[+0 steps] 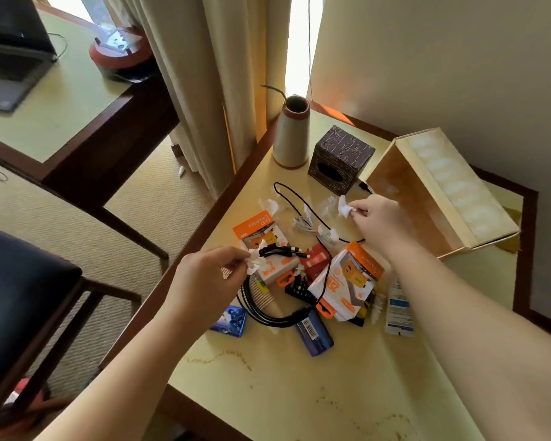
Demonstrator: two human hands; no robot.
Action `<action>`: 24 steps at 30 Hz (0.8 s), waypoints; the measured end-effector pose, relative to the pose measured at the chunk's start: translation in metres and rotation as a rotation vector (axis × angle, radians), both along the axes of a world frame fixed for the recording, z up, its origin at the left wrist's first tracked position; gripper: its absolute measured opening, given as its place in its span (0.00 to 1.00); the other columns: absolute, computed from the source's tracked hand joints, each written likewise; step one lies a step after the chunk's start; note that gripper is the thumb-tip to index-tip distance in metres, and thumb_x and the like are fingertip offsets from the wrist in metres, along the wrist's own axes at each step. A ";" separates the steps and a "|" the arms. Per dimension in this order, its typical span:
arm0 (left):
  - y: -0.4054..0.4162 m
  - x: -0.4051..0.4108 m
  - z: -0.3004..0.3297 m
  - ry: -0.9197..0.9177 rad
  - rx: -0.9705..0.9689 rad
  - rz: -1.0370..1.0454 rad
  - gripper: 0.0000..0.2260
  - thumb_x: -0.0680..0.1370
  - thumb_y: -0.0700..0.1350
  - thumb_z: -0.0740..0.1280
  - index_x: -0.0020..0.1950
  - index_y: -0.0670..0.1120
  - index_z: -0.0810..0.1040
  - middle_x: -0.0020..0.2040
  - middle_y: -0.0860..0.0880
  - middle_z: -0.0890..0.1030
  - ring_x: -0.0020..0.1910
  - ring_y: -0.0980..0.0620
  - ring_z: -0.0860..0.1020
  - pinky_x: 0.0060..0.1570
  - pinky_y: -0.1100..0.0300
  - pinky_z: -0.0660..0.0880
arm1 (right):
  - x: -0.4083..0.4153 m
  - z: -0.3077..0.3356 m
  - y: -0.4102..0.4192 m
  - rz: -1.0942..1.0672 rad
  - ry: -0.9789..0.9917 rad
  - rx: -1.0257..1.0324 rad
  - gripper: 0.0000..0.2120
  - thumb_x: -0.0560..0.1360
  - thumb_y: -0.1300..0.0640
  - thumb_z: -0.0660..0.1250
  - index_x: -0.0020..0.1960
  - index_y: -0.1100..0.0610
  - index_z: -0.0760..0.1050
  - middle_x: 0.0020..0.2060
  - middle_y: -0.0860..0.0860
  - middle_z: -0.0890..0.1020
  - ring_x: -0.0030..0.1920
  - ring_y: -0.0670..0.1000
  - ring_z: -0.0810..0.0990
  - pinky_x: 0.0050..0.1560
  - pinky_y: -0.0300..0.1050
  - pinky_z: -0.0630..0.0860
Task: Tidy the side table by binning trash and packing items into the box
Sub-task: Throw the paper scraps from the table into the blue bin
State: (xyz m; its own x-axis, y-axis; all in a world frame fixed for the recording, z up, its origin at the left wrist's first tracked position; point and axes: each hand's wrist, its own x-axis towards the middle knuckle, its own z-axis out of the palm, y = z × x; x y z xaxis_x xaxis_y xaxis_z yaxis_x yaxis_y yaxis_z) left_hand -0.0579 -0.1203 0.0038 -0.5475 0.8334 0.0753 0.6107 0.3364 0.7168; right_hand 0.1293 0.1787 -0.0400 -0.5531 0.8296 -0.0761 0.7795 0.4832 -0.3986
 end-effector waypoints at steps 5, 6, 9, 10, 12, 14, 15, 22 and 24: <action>-0.042 -0.008 0.002 -0.049 0.065 0.049 0.11 0.74 0.37 0.78 0.53 0.49 0.89 0.44 0.60 0.85 0.45 0.64 0.83 0.48 0.75 0.75 | -0.016 0.038 -0.084 0.019 0.295 0.228 0.11 0.80 0.57 0.71 0.61 0.56 0.85 0.45 0.51 0.84 0.42 0.49 0.79 0.39 0.31 0.66; -0.055 -0.011 0.001 -0.050 0.070 0.069 0.11 0.73 0.36 0.79 0.52 0.49 0.89 0.44 0.60 0.85 0.44 0.65 0.83 0.48 0.76 0.74 | -0.020 0.044 -0.110 0.030 0.333 0.237 0.12 0.79 0.57 0.71 0.62 0.57 0.84 0.46 0.52 0.84 0.42 0.48 0.79 0.41 0.31 0.68; -0.105 -0.022 -0.004 -0.020 0.080 0.144 0.11 0.71 0.35 0.80 0.50 0.48 0.89 0.42 0.61 0.84 0.43 0.67 0.82 0.46 0.77 0.73 | -0.038 0.053 -0.199 0.143 0.460 0.214 0.12 0.79 0.57 0.70 0.60 0.59 0.84 0.46 0.51 0.84 0.45 0.50 0.81 0.45 0.40 0.77; -0.124 -0.027 -0.007 -0.019 0.084 0.177 0.10 0.72 0.36 0.80 0.50 0.48 0.89 0.43 0.60 0.85 0.42 0.65 0.82 0.46 0.75 0.75 | -0.045 0.051 -0.231 0.191 0.502 0.187 0.11 0.80 0.56 0.69 0.59 0.60 0.84 0.46 0.51 0.83 0.45 0.50 0.81 0.47 0.41 0.78; -0.169 -0.035 -0.015 -0.042 0.087 0.248 0.07 0.73 0.40 0.80 0.50 0.48 0.89 0.44 0.58 0.86 0.42 0.60 0.84 0.45 0.65 0.80 | -0.061 0.040 -0.297 0.281 0.562 0.112 0.09 0.79 0.57 0.70 0.57 0.58 0.85 0.45 0.50 0.82 0.45 0.50 0.80 0.49 0.42 0.78; -0.212 -0.042 -0.024 -0.073 0.068 0.337 0.05 0.74 0.44 0.79 0.50 0.49 0.89 0.44 0.59 0.86 0.43 0.60 0.85 0.45 0.59 0.81 | -0.074 0.023 -0.358 0.348 0.573 0.046 0.08 0.78 0.59 0.73 0.56 0.56 0.85 0.43 0.49 0.81 0.43 0.50 0.80 0.47 0.43 0.79; -0.238 -0.047 -0.030 -0.089 0.041 0.392 0.05 0.74 0.44 0.79 0.49 0.50 0.89 0.45 0.61 0.86 0.43 0.61 0.84 0.46 0.58 0.81 | -0.083 0.013 -0.388 0.386 0.574 0.026 0.08 0.77 0.61 0.74 0.56 0.56 0.85 0.43 0.49 0.81 0.42 0.50 0.80 0.47 0.43 0.79; -0.371 -0.082 -0.121 -0.247 -0.240 0.709 0.04 0.74 0.47 0.77 0.46 0.57 0.88 0.39 0.66 0.84 0.43 0.68 0.82 0.49 0.67 0.77 | -0.148 -0.091 -0.533 0.607 0.508 -0.207 0.08 0.81 0.59 0.70 0.60 0.58 0.83 0.48 0.50 0.82 0.47 0.48 0.82 0.50 0.41 0.81; -0.386 -0.090 -0.160 -0.275 -0.295 0.744 0.03 0.75 0.48 0.76 0.47 0.56 0.88 0.41 0.63 0.85 0.43 0.65 0.82 0.51 0.63 0.78 | -0.165 -0.141 -0.554 0.559 0.416 -0.297 0.08 0.81 0.59 0.70 0.59 0.55 0.82 0.49 0.49 0.81 0.48 0.47 0.81 0.50 0.41 0.80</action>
